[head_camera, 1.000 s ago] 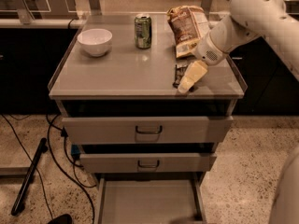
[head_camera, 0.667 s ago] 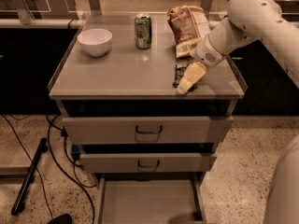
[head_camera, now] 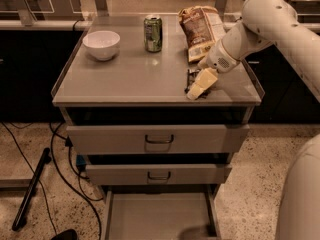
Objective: Place rxbar chocolate into bottom drawer
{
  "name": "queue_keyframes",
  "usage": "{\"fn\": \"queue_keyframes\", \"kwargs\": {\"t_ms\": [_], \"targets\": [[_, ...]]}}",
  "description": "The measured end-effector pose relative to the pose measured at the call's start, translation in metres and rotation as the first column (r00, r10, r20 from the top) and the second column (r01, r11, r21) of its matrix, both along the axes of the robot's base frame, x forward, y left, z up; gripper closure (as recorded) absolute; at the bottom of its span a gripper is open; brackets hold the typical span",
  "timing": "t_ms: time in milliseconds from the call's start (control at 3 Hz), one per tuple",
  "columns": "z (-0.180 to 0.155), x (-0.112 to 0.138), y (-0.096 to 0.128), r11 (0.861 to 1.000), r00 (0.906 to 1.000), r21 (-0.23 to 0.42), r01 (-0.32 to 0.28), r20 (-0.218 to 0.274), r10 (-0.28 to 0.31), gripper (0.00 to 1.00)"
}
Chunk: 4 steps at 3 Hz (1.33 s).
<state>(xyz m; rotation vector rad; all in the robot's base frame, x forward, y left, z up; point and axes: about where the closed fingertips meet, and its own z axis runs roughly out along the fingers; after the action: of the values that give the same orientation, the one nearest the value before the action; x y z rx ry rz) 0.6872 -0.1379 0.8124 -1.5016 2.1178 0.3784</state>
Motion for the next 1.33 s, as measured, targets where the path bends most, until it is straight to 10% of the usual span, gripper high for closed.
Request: {"fn": "queue_keyframes", "kwargs": {"t_ms": [1000,1333], "targets": [[0.012,-0.001,0.000,1.000,0.9999,-0.003,0.003,-0.012,-0.003,0.90],[0.015,-0.005,0.001,1.000,0.9992,-0.012,0.008,-0.040,-0.009,1.00]]}}
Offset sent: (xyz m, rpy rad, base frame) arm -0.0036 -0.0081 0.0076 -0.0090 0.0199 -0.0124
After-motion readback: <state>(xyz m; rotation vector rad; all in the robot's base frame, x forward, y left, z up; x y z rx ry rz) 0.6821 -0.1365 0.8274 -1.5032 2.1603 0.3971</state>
